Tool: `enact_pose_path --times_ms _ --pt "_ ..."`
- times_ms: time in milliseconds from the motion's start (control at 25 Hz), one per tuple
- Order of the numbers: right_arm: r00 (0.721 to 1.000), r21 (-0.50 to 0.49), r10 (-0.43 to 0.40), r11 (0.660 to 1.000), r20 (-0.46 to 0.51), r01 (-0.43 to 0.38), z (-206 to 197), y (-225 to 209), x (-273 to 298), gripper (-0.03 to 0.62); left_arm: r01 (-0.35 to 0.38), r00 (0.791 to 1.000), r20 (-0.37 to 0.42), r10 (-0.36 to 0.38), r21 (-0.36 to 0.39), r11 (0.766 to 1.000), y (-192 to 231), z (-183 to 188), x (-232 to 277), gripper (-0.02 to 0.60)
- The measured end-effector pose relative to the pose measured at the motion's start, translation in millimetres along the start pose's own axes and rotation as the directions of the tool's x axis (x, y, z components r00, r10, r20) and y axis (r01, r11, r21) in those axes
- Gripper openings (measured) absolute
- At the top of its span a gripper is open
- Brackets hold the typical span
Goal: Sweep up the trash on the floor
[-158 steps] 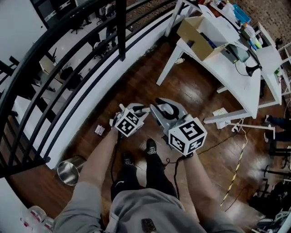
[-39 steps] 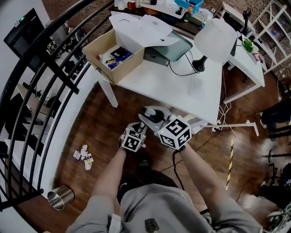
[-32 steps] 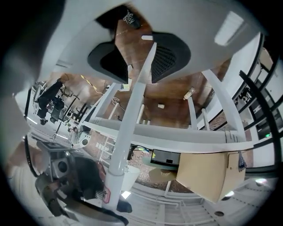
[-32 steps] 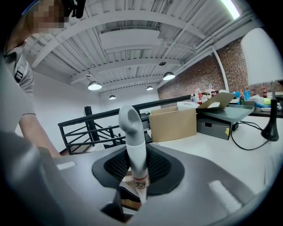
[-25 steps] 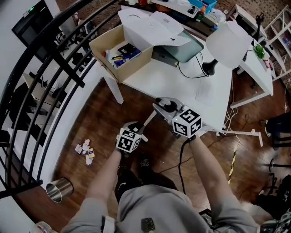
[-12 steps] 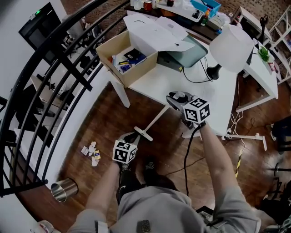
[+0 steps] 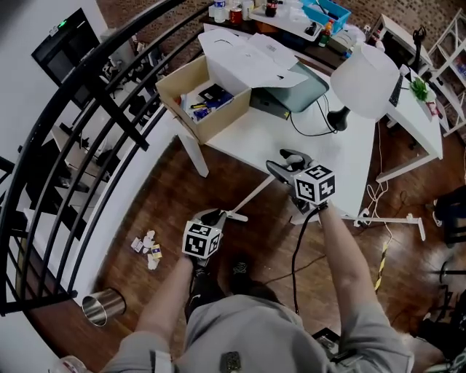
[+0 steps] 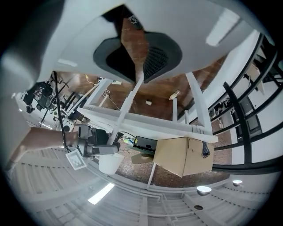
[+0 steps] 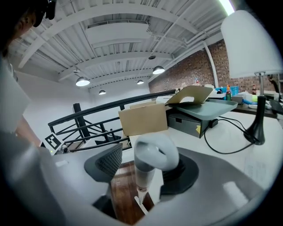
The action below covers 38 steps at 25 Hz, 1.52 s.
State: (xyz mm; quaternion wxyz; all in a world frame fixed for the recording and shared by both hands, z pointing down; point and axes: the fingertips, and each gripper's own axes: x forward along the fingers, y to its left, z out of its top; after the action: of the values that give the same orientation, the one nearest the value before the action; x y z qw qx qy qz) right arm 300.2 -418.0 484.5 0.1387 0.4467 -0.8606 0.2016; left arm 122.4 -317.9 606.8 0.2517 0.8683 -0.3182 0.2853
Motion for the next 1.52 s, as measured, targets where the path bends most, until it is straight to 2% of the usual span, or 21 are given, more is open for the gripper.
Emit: enact_pose_path --times_ms 280,440,480,520,560,680,720,960,1120,1280,1520 --pt "0.994 0.042 -0.107 0.993 0.033 0.106 -10 -12 -34 0.305 0.000 1.000 0.013 -0.001 0.019 1.000 -8 7 -9 0.064" --pt "0.981 0.081 -0.190 0.979 0.049 0.186 -16 -14 -67 0.302 -0.030 0.998 0.048 0.029 0.032 0.999 1 16 -27 0.060" --pt "0.976 0.092 -0.215 0.973 0.033 0.212 -20 -14 -72 0.273 -0.052 0.997 0.060 0.050 0.032 0.998 6 18 -34 0.054" --pt "0.970 0.108 -0.241 0.965 0.014 0.238 -26 -12 -74 0.173 -0.080 0.994 0.074 0.078 0.028 0.996 13 21 -42 0.041" --pt "0.965 0.126 -0.262 0.957 0.000 0.260 -31 -7 -75 0.130 -0.107 0.990 0.090 0.105 0.021 0.994 21 24 -52 0.018" --pt "0.960 0.159 -0.280 0.947 -0.016 0.279 -39 21 -68 0.052 -0.140 0.980 0.139 0.141 -0.012 0.990 38 31 -88 0.008" --pt "0.962 0.154 -0.271 0.950 -0.020 0.271 -39 36 -62 -0.001 -0.145 0.977 0.157 0.147 -0.021 0.989 43 32 -101 0.008" --pt "0.991 0.093 -0.126 0.988 0.045 0.122 -11 159 -21 -0.002 -0.176 0.959 0.220 0.177 -0.027 0.984 71 16 -197 0.006" --pt "0.996 0.027 -0.016 1.000 0.085 0.014 13 256 5 -0.002 -0.202 0.933 0.292 0.212 -0.065 0.977 84 3 -272 0.007" --pt "0.988 -0.028 0.114 0.993 0.108 -0.112 31 358 29 -0.002 -0.244 0.905 0.336 0.263 -0.099 0.965 96 -17 -338 0.008" --pt "0.959 -0.149 0.271 0.955 0.086 -0.256 38 489 56 0.000 -0.307 0.850 0.400 0.342 -0.152 0.940 108 -49 -420 0.006"
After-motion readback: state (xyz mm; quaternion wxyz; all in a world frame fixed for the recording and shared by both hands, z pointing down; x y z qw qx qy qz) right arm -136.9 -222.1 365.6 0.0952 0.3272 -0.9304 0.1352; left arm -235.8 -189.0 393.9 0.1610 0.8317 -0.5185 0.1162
